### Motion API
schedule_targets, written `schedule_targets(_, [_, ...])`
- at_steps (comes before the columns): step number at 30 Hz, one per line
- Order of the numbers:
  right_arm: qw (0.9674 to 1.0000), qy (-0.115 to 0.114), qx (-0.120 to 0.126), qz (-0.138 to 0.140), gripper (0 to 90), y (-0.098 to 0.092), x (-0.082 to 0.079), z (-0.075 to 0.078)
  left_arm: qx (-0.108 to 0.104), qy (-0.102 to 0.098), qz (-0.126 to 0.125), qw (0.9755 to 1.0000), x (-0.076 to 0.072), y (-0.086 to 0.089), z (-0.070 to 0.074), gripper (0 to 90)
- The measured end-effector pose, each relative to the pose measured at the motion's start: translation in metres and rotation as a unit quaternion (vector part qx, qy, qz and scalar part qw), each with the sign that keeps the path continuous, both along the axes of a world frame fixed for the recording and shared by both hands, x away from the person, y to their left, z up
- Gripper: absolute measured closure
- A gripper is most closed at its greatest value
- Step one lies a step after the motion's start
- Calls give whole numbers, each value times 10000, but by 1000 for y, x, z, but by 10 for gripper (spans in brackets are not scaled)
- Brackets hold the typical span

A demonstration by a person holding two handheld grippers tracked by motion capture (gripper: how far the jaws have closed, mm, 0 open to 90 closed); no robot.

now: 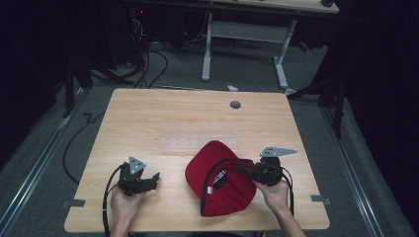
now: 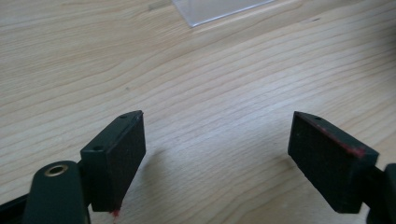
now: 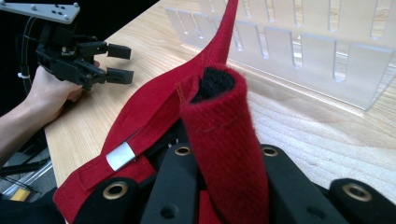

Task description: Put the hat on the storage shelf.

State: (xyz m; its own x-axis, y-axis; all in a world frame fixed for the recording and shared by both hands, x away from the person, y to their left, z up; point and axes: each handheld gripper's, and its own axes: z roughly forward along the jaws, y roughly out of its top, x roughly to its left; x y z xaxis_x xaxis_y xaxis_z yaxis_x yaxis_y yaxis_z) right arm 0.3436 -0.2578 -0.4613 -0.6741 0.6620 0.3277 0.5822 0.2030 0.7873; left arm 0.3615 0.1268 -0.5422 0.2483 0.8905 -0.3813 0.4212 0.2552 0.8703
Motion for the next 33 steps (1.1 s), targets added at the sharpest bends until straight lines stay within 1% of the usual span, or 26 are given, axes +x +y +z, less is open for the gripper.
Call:
schedule_targets(3, [10000,-3,-20,-39,851,-1,0,3,-128,-56,-216,9997,-6,-4,5,215])
schedule_targets(4, [10000,-14,-23,-44,851,-1,0,5,-128,-56,-216,9997,-6,-4,5,215])
schedule_targets(5, [10000,-20,-22,-61,851,-2,0,7,-189,-81,-352,9992,-9,-7,8,216])
schedule_targets(8, [9999,-79,3,-65,851,-2,0,13,-129,-151,-511,9985,-14,-14,13,215])
schedule_targets(11, [9999,-79,38,-85,851,-3,1,18,-159,-243,-673,9973,-18,-21,18,212])
schedule_targets(12, [9999,-79,38,-85,851,-3,1,18,-159,-243,-673,9973,-18,-21,18,212])
schedule_targets(14, [9999,-107,35,-102,850,-3,2,22,-165,-289,-863,9957,-23,-31,23,210])
schedule_targets(17, [9999,-95,64,-111,851,-3,3,25,-140,-353,-1026,9940,-27,-41,25,198])
schedule_targets(22, [9998,-94,102,-119,850,-2,5,31,12,-442,-1298,9906,-33,-59,26,166])
schedule_targets(23, [9998,-94,102,-119,850,-2,5,31,12,-442,-1298,9906,-33,-59,26,161])
schedule_targets(24, [9998,-114,116,-122,850,-1,5,33,63,-472,-1384,9892,-35,-66,26,159])
schedule_targets(27, [9998,-114,142,-125,850,1,6,36,59,-498,-1499,9874,-37,-76,27,155])
schedule_targets(28, [9997,-109,151,-131,850,1,6,36,90,-499,-1542,9867,-37,-78,27,155])
schedule_targets(29, [9997,-109,151,-131,850,1,6,36,90,-499,-1542,9867,-37,-78,27,154])
schedule_targets(30, [9997,-110,169,-138,850,2,7,37,74,-489,-1590,9860,-38,-83,27,154])
schedule_targets(32, [9997,-106,176,-151,850,3,7,38,50,-497,-1627,9854,-38,-88,28,152])
schedule_targets(33, [9996,-108,185,-156,850,3,7,38,50,-497,-1627,9854,-38,-88,28,151])
